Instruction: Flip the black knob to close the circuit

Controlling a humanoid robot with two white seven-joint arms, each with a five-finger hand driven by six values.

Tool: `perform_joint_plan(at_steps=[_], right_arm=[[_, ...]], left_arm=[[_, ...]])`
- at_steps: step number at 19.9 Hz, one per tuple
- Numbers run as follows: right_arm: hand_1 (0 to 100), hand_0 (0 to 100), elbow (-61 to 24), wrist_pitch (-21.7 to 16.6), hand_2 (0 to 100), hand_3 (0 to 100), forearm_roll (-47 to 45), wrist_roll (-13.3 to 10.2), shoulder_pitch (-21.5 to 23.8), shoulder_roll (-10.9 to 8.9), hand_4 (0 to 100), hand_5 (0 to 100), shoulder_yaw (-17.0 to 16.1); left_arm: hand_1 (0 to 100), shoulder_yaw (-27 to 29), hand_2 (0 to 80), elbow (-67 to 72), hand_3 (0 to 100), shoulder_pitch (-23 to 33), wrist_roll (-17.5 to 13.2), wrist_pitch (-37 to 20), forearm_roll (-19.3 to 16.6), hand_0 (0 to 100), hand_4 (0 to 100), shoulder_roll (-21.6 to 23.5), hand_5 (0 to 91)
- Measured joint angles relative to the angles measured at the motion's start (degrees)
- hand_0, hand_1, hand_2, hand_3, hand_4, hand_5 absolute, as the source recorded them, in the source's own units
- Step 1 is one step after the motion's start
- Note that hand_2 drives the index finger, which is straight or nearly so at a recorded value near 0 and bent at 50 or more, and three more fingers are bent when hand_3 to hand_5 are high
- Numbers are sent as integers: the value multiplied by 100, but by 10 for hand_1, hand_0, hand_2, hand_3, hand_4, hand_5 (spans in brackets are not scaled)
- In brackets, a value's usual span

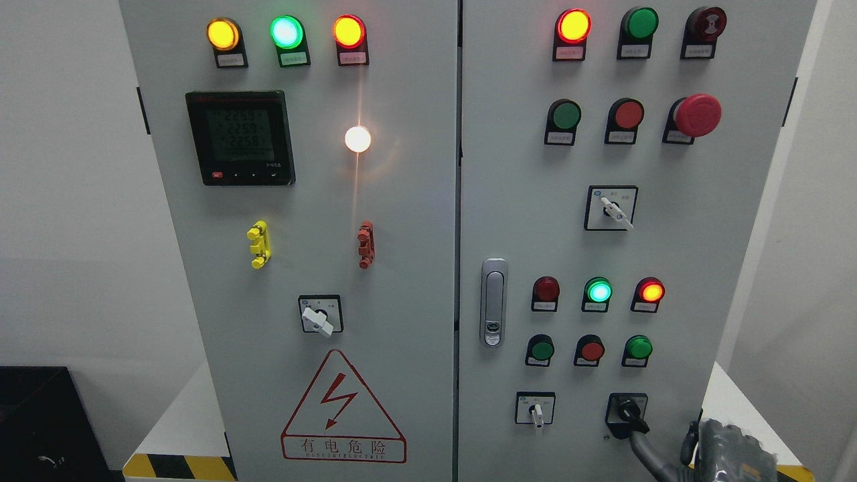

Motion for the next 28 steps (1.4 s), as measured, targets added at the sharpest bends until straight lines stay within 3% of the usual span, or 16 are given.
perform_joint_plan(at_steps=[20,28], right_arm=[[139,0,-27,8,850,989,-33,37,-25,-6,848,899,48],[140,0,-71,-6,850,988,-34,-89,35,-12,848,898,155]], left_arm=[[556,-1,0,0,0,0,0,0,0,120,0,2,0],[556,-2,0,0,0,0,0,0,0,120,0,3,0]])
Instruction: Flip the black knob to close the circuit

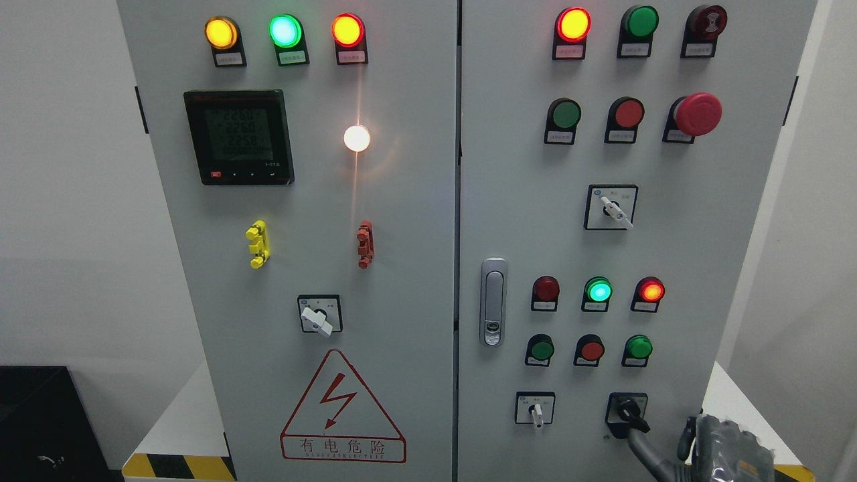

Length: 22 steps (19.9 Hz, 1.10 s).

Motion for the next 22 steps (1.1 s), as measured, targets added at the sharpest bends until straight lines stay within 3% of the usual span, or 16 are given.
perform_joint_plan(at_steps=[15,22], right_arm=[[146,0,-49,-41,829,982,-3,-234,242,-10,840,898,381],[149,0,-253,-53,798,957,-458,-429,488,13,820,876,530]], left_arm=[[556,-1,0,0,0,0,0,0,0,120,0,-1,0],[556,-2,0,0,0,0,0,0,0,120,0,-2,0]])
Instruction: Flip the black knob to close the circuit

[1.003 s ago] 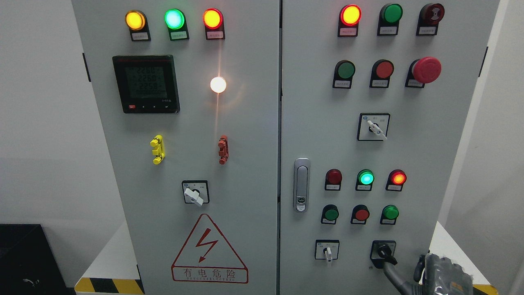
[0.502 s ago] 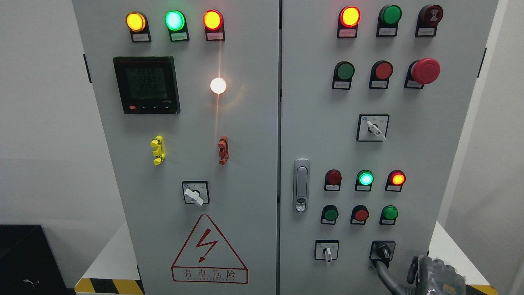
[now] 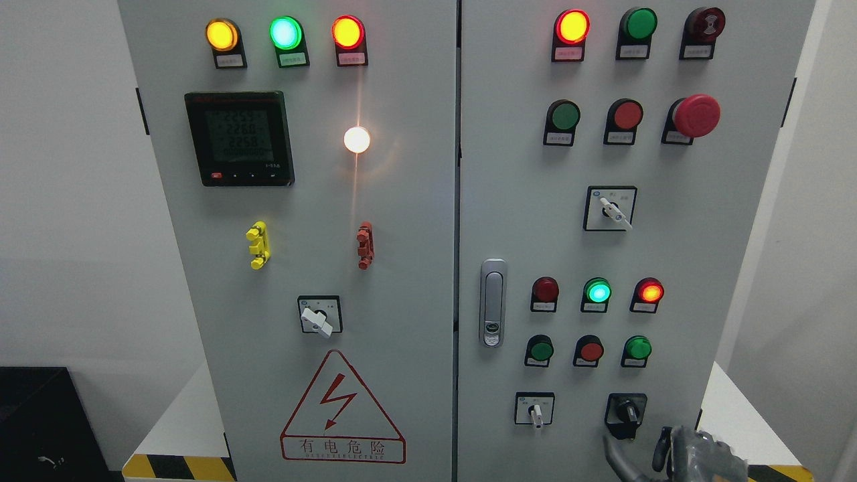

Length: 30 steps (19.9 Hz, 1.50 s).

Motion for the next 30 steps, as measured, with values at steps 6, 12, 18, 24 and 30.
perform_joint_plan(at_steps=[6,12,18,24,30], right_arm=[[158,0,-354,-4,686,891,-879,-205,355,21,776,803,85],[151,0,-742,-129,474,747,-2301,-437,663,75,671,558,110],[148,0,-1102,-427,367,622,-4162,-753,1123,118,577,489,109],[121,0,-1352,-1177,237,418,-5594,-925,1552,137,360,295,122],[84,0,-1477,-1458,114,250,-6542,-433,1787,146,195,91,126]], left_arm=[[556,1,0,0,0,0,0,0,0,120,0,-1,0],[556,2,0,0,0,0,0,0,0,120,0,-1,0],[556,3,0,0,0,0,0,0,0,120,0,-1,0],[556,3,0,0,0,0,0,0,0,120,0,-1,0],[556,3,0,0,0,0,0,0,0,120,0,-2,0]])
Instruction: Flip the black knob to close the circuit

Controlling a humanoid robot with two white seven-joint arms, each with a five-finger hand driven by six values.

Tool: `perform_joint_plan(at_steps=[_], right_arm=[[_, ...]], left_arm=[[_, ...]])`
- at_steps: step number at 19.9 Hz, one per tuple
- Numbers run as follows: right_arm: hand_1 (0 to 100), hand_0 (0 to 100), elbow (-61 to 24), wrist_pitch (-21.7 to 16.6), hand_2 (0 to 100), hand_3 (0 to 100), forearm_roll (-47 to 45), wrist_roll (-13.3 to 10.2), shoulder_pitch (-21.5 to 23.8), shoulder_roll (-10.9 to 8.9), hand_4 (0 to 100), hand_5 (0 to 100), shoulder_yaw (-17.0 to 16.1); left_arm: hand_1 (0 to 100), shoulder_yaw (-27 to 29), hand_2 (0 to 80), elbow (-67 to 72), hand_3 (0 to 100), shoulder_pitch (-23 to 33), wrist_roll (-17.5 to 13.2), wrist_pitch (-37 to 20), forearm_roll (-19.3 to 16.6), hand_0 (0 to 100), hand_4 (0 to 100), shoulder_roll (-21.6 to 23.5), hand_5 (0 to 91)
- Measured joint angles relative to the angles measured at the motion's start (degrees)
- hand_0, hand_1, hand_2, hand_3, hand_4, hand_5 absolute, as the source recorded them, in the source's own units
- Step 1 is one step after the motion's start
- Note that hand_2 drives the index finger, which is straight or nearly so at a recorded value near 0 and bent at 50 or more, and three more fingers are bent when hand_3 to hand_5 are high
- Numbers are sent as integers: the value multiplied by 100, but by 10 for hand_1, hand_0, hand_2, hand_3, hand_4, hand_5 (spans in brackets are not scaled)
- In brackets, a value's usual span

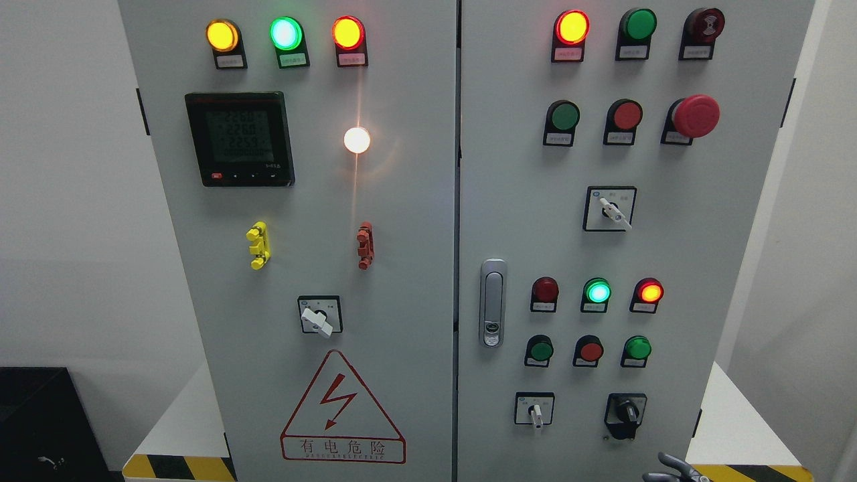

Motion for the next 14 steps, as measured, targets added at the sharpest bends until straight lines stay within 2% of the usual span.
perform_joint_plan(at_steps=[4,14], right_arm=[[79,0,1,-233,96,218,-357,174,85,2,157,50,0],[73,0,23,-346,87,183,-712,227,186,4,127,15,1]], left_arm=[[556,0,0,0,0,0,0,0,0,120,0,-1,0],[556,0,0,0,0,0,0,0,0,120,0,-1,0]])
